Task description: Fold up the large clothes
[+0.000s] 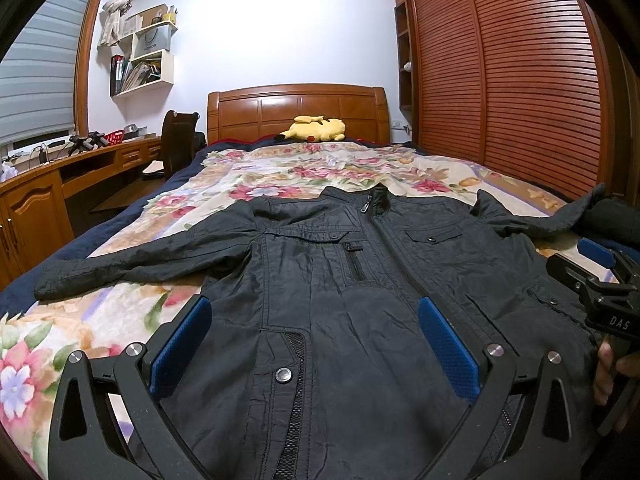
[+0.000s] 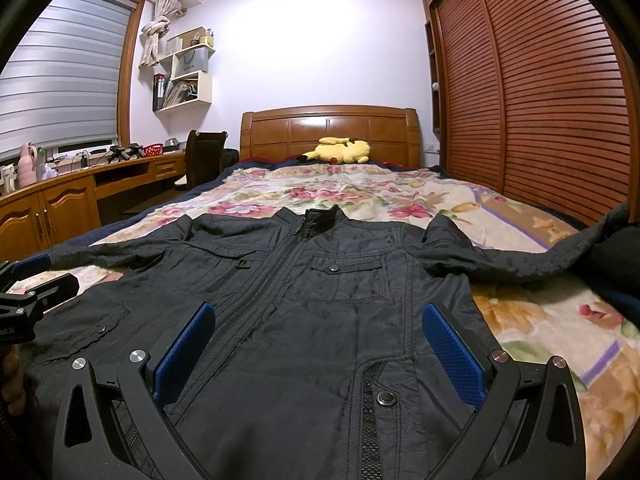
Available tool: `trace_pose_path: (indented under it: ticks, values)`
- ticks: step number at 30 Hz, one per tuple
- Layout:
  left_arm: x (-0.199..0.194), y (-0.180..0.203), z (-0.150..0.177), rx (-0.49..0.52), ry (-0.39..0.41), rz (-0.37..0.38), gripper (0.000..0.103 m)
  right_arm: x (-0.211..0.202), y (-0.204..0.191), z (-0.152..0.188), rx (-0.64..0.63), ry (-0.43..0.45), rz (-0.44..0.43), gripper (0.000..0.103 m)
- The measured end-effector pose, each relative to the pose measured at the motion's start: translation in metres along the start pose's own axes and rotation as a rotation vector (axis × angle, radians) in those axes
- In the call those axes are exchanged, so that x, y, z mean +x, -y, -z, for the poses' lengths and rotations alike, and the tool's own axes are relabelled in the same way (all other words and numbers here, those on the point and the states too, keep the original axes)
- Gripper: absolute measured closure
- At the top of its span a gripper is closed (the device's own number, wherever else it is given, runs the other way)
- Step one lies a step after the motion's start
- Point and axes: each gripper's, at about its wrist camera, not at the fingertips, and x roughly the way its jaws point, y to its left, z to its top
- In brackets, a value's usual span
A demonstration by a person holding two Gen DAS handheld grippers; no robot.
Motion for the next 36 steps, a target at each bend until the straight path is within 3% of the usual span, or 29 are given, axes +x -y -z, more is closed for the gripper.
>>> trace_pose_path:
  ticks: [36]
  values:
    - [0.0,-0.0041,-0.0015,-0.001,-0.01,-0.003,0.0,0.0012,0.0005,-0.0003,0.0,-0.012,-0.005,0.0]
